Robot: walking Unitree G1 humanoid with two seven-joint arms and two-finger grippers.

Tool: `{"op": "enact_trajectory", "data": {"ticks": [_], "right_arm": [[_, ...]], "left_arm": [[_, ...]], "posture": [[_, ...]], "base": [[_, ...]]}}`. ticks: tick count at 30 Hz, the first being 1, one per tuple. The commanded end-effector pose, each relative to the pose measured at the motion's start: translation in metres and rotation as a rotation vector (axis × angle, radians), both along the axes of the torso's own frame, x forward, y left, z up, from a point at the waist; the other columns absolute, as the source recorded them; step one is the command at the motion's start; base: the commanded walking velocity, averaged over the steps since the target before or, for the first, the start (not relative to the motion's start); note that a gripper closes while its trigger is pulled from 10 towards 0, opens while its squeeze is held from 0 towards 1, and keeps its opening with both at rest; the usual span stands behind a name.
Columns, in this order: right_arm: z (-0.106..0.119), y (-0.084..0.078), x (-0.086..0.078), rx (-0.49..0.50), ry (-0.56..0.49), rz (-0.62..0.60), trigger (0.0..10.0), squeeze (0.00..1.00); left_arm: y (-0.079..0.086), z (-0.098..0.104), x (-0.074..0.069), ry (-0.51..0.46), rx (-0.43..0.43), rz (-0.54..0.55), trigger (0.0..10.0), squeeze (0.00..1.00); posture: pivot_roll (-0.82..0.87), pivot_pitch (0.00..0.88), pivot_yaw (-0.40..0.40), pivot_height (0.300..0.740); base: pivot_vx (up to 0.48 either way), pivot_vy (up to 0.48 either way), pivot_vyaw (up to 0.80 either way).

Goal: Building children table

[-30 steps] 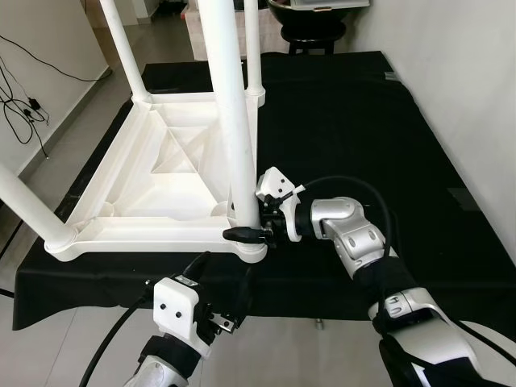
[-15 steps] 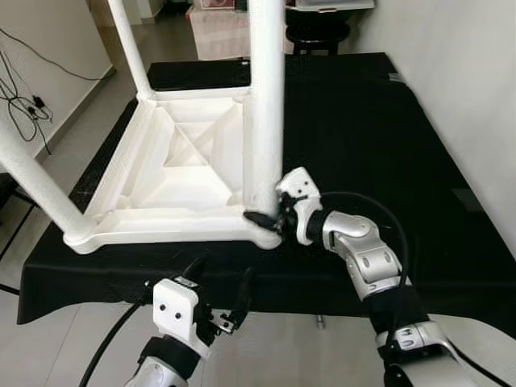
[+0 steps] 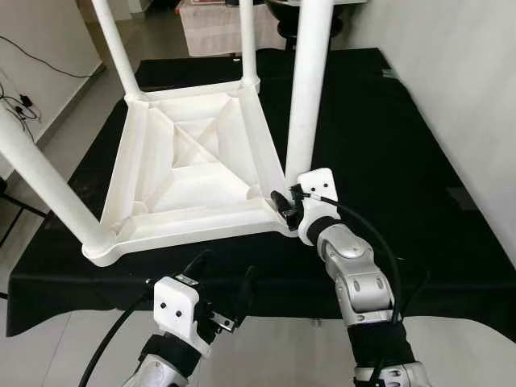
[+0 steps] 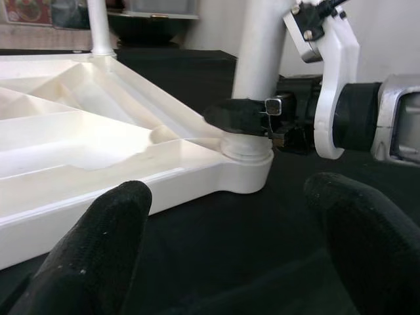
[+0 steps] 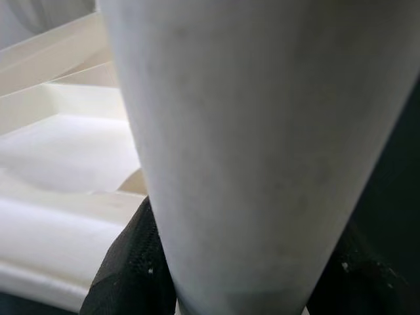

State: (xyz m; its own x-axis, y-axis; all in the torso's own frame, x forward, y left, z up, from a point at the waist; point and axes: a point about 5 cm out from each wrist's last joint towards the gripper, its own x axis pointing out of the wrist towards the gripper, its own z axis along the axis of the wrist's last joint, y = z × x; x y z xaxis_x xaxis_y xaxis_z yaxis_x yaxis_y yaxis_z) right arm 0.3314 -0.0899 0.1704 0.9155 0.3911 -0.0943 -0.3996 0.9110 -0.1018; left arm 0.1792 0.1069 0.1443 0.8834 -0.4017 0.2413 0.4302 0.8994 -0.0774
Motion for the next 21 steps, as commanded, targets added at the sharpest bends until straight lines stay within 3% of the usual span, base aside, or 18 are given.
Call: {"op": "enact_trajectory", "data": {"ticks": [1,2,3,4,5,7,8,9,11,12,13,16,21], "right_arm": [[0.002,0.026,-0.006,0.032,0.019,0.181,10.0,0.00],[0.007,0.029,-0.007,0.042,0.000,0.211,10.0,0.00],[0.013,0.034,-0.010,0.061,-0.021,0.331,10.0,0.19],[0.018,0.037,-0.013,0.072,-0.032,0.407,10.0,0.19],[0.023,0.037,-0.013,0.094,-0.029,0.503,10.0,1.00],[0.023,0.037,-0.013,0.094,-0.029,0.503,10.0,1.00],[0.027,0.036,-0.014,0.108,-0.025,0.563,10.0,1.00],[0.047,0.028,-0.003,0.042,-0.101,0.658,10.0,1.00],[0.055,0.026,0.000,0.001,-0.134,0.683,10.0,1.00],[0.061,0.023,0.004,-0.038,-0.140,0.737,10.0,0.23],[0.061,0.022,0.007,-0.058,-0.137,0.770,10.0,0.00],[0.060,0.019,0.010,-0.104,-0.109,0.863,10.0,0.00],[0.054,0.016,0.013,-0.149,-0.062,0.917,10.0,0.00]], "left_arm": [[0.002,-0.002,-0.001,0.003,0.002,0.015,10.0,0.00],[0.002,-0.001,-0.002,0.003,0.002,0.014,10.0,0.00],[0.002,-0.001,-0.002,0.004,0.001,0.012,10.0,0.00],[0.001,-0.001,-0.002,0.004,0.001,0.010,10.0,0.00],[0.001,-0.001,-0.002,0.004,0.000,0.009,10.0,0.00],[0.001,-0.001,-0.002,0.004,0.000,0.009,10.0,0.00],[0.001,-0.001,-0.002,0.004,0.000,0.009,10.0,0.00],[0.000,-0.001,-0.003,0.005,-0.001,0.010,10.0,0.00],[0.000,-0.001,-0.003,0.005,-0.002,0.010,10.0,0.00],[0.000,-0.001,-0.003,0.005,-0.002,0.011,10.0,0.00],[0.000,-0.001,-0.003,0.005,-0.002,0.011,10.0,0.00],[0.000,-0.001,-0.003,0.005,-0.001,0.012,10.0,0.00],[0.000,-0.001,-0.004,0.006,0.000,0.011,10.0,0.00]], "posture": [[-0.02,0.128,0.014,0.740],[-0.02,0.127,0.013,0.740],[-0.02,0.130,0.013,0.740],[-0.02,0.130,0.013,0.740],[-0.01,0.130,0.008,0.740],[-0.01,0.130,0.008,0.740],[-0.01,0.130,0.008,0.740],[-0.01,0.135,0.006,0.740],[-0.01,0.135,0.006,0.740],[-0.01,0.136,0.004,0.740],[-0.01,0.136,0.004,0.740],[0.00,0.138,0.005,0.740],[0.00,0.141,0.006,0.740]], "base": [[0.000,0.000,0.00],[0.000,0.000,0.00],[0.000,0.000,0.00],[0.000,0.000,0.00],[0.000,0.000,0.00],[0.000,0.000,0.00],[0.000,0.000,0.00],[0.000,0.000,0.00],[0.000,0.000,0.00],[0.000,0.000,0.00],[0.000,0.000,0.00],[0.000,0.000,0.00],[0.000,0.000,0.00]]}}
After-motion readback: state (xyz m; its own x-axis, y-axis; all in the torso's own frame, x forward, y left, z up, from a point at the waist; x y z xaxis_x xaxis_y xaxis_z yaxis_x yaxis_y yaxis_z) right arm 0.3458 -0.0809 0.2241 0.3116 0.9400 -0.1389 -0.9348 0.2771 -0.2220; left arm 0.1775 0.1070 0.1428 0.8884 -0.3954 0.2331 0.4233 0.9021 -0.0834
